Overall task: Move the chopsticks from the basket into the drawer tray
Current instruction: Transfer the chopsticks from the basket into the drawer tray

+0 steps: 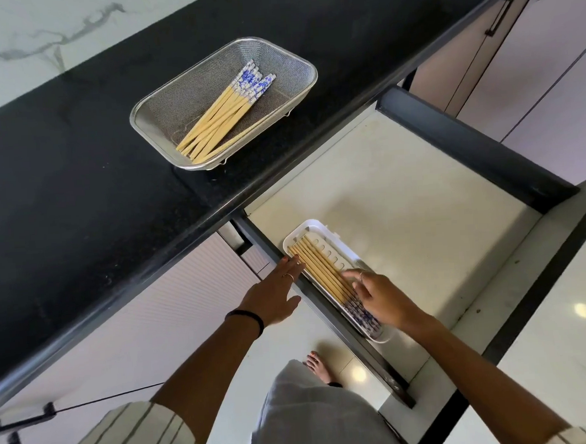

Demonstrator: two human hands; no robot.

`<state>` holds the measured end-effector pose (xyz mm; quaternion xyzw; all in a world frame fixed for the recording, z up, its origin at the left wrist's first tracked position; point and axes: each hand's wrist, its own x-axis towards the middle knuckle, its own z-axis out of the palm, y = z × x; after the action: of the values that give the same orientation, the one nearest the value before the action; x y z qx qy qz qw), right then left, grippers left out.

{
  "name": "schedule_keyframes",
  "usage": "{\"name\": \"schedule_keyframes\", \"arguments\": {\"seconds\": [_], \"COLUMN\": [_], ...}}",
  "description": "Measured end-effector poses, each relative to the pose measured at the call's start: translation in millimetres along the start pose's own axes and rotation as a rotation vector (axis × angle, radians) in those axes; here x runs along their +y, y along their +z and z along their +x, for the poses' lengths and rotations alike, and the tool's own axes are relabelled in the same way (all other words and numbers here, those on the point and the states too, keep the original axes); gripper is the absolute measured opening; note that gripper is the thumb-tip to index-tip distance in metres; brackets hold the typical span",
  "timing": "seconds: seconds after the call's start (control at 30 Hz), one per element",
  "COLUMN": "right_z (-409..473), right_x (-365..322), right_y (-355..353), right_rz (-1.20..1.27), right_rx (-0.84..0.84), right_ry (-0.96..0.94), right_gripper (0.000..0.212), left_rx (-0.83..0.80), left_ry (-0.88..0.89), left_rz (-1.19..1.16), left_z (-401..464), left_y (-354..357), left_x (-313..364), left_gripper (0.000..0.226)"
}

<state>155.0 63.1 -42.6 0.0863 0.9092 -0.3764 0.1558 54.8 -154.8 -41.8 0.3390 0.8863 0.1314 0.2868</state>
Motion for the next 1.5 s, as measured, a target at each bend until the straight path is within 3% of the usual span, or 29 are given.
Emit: {"name": "schedule_keyframes", "arguments": {"seconds": [0.3,0.53,0.8,1.0,1.27,1.5], "right_z": [40,102,195,230,249,256], "right_x": [-76,-163,-221,-245,-256,-256], "right_y": [-100,-160,-169,-159,-137,-136], "right_rz": [0.179,0.101,-0.294,-0.629,-0.868,-0.925], "right_rx": [0.204,0.359,0.153,-0.154,0.038,-0.006], "right_ry": [-0.181,-0.456,-0.364,-0.275,-0.519,-0.608], "right_gripper": [0.026,0.026,0.03,0.067,0.05,0.035], "left_rx": [0.028,0.016,-0.024,-0.007,0.022,0.047], "left_ry": [-0.003,-0.039,-0.084,-0.106,-0.091,-0.092], "left_rz": [-0.085,-0.2,-0.385,-0.491,-0.516,-0.496], "left_z": [0,4,6,4,4,6], "left_y": [5,1,-5,-5,-7,-9], "left_x": [2,1,3,2,-5,-9], "left_gripper": [0.066,0.063,0.063,0.064,0.061,0.06]}}
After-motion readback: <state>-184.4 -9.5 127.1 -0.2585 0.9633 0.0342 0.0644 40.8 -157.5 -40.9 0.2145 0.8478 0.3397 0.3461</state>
